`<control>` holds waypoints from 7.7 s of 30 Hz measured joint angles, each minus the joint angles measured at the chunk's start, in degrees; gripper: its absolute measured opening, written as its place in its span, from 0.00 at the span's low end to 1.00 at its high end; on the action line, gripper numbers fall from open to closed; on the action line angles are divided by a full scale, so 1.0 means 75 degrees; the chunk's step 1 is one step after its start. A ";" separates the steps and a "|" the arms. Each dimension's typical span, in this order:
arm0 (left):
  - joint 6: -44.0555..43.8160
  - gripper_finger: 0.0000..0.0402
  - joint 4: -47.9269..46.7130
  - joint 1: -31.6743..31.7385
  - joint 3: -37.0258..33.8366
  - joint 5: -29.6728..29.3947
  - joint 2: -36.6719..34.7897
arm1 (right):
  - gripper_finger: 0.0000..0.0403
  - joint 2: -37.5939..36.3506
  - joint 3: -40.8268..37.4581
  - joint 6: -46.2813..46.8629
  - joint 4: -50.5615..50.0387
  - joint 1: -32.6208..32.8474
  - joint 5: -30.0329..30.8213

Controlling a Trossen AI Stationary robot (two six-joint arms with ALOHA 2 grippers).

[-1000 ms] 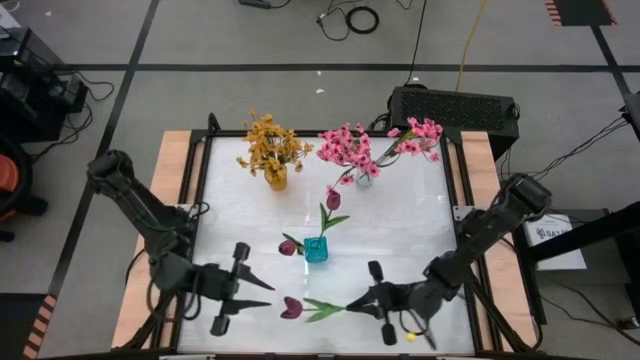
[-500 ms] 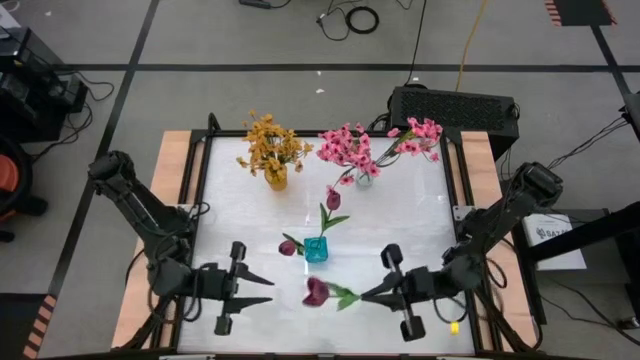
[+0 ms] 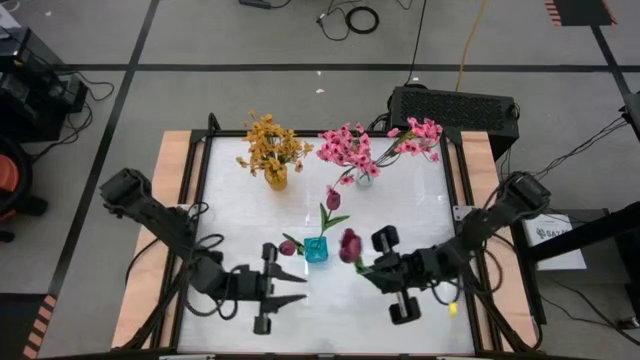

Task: Sort flowers into vase by color
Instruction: Put the dark red flower into the blue vase

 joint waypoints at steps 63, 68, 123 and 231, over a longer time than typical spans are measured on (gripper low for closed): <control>-0.1495 0.19 -0.0340 0.0691 0.1133 0.1201 0.1345 | 0.00 0.2139 0.2807 -0.0553 -0.2290 -0.0349 -0.0386; -0.1475 0.06 -0.0342 0.0673 0.1133 0.1216 0.1345 | 0.00 0.2133 0.2807 -0.0556 -0.2257 -0.0305 -0.0317; -0.2452 0.06 -0.3560 0.0705 0.1142 0.0064 0.0747 | 0.03 0.0250 0.2804 0.1487 -0.7709 -0.0337 0.1649; -0.5899 0.64 -1.0711 -0.1440 0.1133 -0.1294 -0.1374 | 0.00 0.0862 -0.0294 -0.0961 -0.2721 -0.2333 -0.0630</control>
